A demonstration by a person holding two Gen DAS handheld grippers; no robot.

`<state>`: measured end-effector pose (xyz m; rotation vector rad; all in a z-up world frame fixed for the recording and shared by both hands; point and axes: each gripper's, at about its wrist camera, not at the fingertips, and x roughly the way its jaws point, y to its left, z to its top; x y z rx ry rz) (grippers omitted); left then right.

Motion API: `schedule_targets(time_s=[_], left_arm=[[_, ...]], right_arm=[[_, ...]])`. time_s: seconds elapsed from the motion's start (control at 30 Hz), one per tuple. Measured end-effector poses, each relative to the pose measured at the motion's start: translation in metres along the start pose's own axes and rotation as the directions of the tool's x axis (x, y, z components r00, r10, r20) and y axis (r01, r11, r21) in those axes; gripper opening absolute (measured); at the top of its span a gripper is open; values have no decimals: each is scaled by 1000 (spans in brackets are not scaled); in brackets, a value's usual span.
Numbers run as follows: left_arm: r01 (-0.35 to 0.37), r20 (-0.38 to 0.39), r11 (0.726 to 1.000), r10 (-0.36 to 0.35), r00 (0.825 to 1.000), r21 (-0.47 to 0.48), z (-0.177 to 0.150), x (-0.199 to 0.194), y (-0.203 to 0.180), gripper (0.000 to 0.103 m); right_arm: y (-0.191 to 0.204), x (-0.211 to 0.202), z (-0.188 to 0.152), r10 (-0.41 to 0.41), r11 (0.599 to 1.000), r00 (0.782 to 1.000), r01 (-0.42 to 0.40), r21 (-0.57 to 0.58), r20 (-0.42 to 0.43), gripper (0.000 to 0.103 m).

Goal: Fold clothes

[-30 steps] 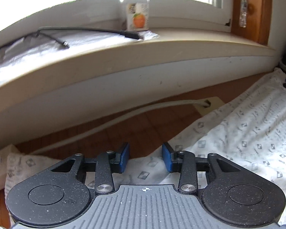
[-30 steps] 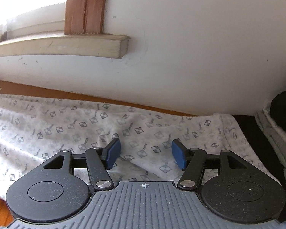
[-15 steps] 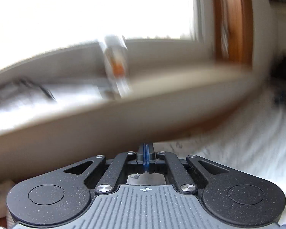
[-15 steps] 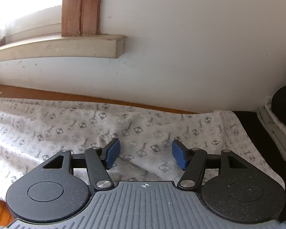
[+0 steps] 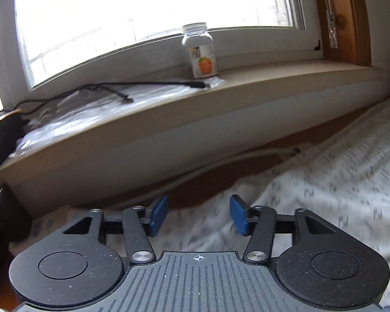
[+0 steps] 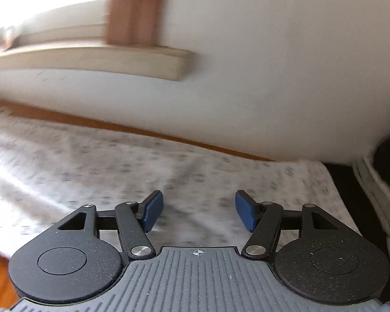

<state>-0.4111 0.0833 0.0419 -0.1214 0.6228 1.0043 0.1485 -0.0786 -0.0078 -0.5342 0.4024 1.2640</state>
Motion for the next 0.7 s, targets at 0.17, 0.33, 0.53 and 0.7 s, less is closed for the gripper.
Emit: schedule_targets(time_s=[0.17,0.33,0.53,0.7], left_arm=[[12,-25,998,-14,1000,-57,-18,-28,6,63],[138,6,989,-138,990,-57,-22,-65,-22,46],[229,-8,973,-229,973,-33,-32,-84,-53,47],[247,-4,969,-247,969,-26,-40,-94,-64,3]], right_arm=[[84,-14,36,162,982,986,-158,-100,30,61],[180,-9,60,358,918,934,-351,-184,5,61],[260,5,82,461,867,887,-458,-195,-32,61],[292,5,95,478,856,878,-471,-214,-19,61]])
